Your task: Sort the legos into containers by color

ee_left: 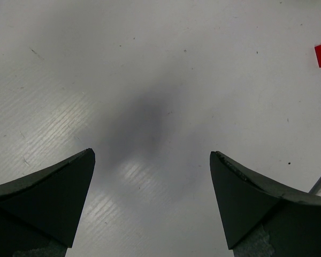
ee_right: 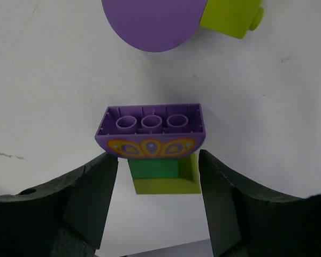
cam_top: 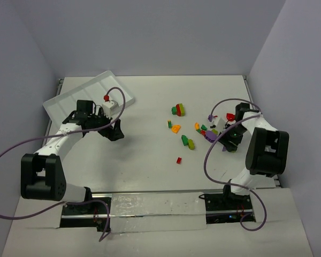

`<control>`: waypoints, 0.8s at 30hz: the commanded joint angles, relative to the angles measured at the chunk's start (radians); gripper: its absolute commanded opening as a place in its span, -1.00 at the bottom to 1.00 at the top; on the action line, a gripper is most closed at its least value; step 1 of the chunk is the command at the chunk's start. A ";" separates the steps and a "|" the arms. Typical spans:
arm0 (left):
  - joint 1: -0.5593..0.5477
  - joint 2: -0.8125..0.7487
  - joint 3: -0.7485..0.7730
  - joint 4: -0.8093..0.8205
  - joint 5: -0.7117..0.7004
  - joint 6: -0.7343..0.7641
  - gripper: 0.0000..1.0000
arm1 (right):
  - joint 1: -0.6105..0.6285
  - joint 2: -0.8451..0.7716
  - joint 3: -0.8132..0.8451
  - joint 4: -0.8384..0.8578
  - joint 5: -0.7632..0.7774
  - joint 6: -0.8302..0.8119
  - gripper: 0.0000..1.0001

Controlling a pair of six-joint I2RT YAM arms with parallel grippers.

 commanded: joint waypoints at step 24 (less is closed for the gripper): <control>-0.008 0.004 0.105 0.058 0.059 -0.219 0.85 | 0.067 -0.121 0.135 -0.085 -0.171 0.087 -0.30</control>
